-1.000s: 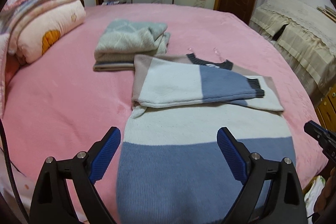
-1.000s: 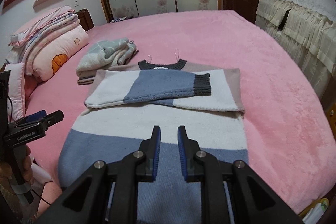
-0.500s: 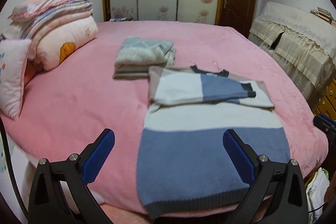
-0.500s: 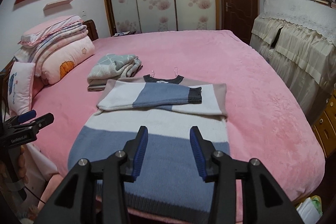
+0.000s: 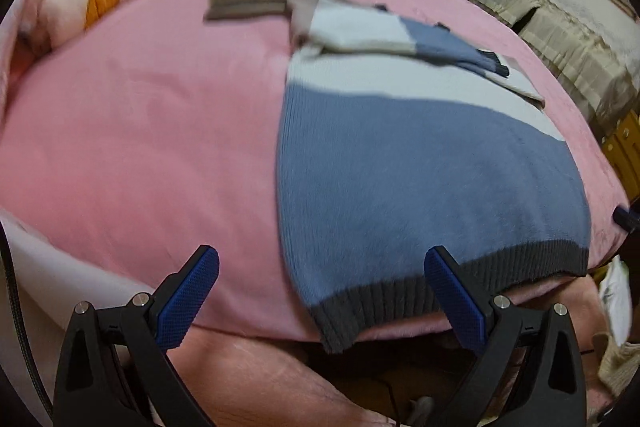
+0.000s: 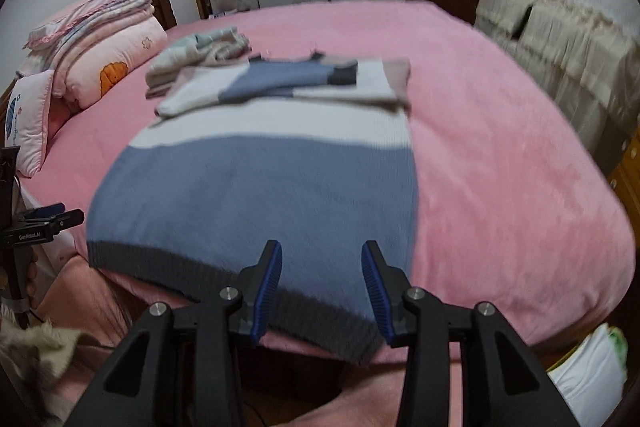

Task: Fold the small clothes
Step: 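Grasp the dark ribbed hem with the left gripper while the right gripper grasps it too, then lift the hem with both grippers and fold it up toward the collar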

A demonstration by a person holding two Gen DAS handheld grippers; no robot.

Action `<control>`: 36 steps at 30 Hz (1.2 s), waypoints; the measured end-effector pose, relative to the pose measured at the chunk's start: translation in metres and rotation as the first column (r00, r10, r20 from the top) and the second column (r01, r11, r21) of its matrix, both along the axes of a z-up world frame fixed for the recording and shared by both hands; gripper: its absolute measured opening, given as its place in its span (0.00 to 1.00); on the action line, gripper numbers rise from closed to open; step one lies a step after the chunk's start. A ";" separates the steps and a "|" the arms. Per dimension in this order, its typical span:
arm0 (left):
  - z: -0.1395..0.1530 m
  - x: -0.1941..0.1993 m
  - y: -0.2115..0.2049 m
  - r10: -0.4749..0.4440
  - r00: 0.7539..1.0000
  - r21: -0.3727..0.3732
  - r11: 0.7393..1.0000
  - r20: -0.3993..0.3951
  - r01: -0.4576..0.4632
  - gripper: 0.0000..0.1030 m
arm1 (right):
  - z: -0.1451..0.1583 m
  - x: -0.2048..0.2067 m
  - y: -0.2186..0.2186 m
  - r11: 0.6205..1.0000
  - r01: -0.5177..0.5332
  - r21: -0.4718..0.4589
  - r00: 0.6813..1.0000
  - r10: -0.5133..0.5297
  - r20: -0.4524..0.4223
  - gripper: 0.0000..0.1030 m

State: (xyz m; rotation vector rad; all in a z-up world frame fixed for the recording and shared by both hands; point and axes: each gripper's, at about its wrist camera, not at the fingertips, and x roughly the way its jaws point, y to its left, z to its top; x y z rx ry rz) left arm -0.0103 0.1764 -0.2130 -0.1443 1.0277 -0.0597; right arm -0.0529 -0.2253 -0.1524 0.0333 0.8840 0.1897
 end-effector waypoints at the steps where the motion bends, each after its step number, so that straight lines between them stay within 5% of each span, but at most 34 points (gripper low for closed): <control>1: -0.007 0.000 0.005 0.008 1.000 -0.035 0.999 -0.023 -0.009 0.97 | -0.009 0.001 -0.006 1.000 0.008 0.002 1.000 -0.008 -0.018 0.41; 7: -0.036 0.005 0.015 0.015 0.997 -0.180 0.983 -0.072 -0.028 0.88 | -0.043 0.001 -0.038 0.995 0.054 0.089 0.991 -0.042 -0.125 0.41; 22: -0.053 0.007 0.023 -0.002 0.996 -0.280 0.960 -0.085 -0.021 0.86 | -0.094 0.009 -0.057 0.967 0.107 0.232 0.961 -0.041 -0.272 0.40; 30: -0.053 0.003 0.029 -0.023 0.994 -0.326 0.945 -0.105 -0.013 0.57 | -0.096 0.009 -0.056 0.955 0.084 0.283 0.960 -0.002 -0.280 0.23; 36: -0.057 0.003 0.022 -0.051 0.991 -0.337 0.942 -0.122 0.007 0.55 | -0.098 0.010 -0.055 0.956 0.076 0.284 0.958 0.010 -0.288 0.22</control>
